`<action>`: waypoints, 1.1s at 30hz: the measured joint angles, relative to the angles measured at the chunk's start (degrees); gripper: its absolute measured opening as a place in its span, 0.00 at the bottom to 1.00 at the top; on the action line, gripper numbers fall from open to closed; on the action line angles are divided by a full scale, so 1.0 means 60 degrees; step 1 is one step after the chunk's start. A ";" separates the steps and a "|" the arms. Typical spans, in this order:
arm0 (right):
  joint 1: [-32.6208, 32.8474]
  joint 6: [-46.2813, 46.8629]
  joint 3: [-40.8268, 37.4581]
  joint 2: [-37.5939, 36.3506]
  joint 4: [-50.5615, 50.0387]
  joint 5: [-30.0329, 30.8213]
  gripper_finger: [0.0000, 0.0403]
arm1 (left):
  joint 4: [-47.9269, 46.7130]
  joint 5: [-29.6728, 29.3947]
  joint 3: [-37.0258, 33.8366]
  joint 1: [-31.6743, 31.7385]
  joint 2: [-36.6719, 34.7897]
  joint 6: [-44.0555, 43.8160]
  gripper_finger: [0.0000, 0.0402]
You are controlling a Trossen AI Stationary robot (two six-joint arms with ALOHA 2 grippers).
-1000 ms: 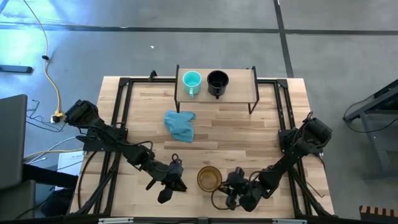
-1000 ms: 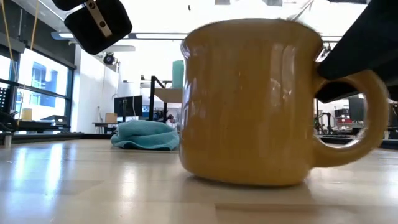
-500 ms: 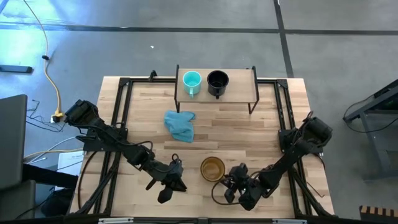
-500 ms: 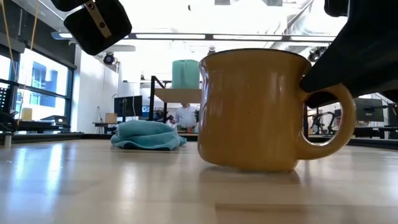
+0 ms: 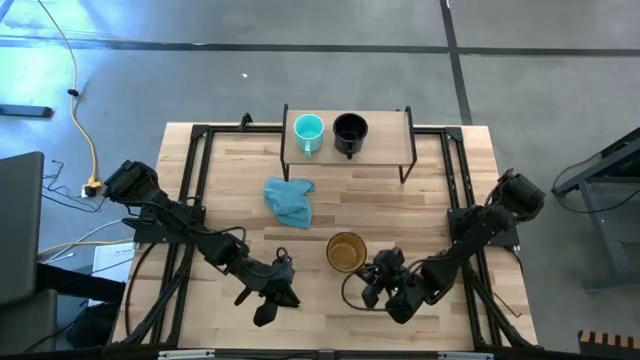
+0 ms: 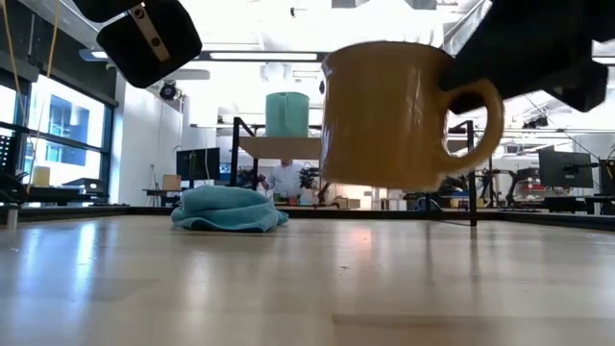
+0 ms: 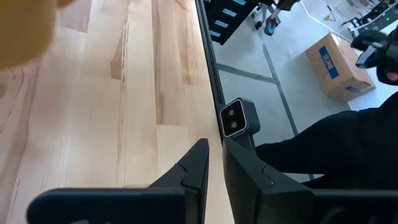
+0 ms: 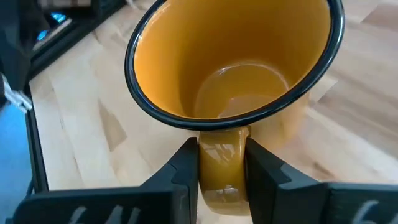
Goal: Stack small to large cups/mugs on shelf
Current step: Put the yellow mug on the shelf
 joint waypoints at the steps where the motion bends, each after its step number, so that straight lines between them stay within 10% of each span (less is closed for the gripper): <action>1: -0.0051 0.0000 0.0000 -0.0130 -0.0121 0.0004 0.17 | -0.0010 0.0000 0.0003 -0.0003 0.0000 0.0000 0.09; 33: -0.1533 0.1071 0.0000 -0.3623 -0.4403 0.0313 0.17 | -0.0758 -0.0155 0.0001 -0.0154 -0.0002 0.0494 0.09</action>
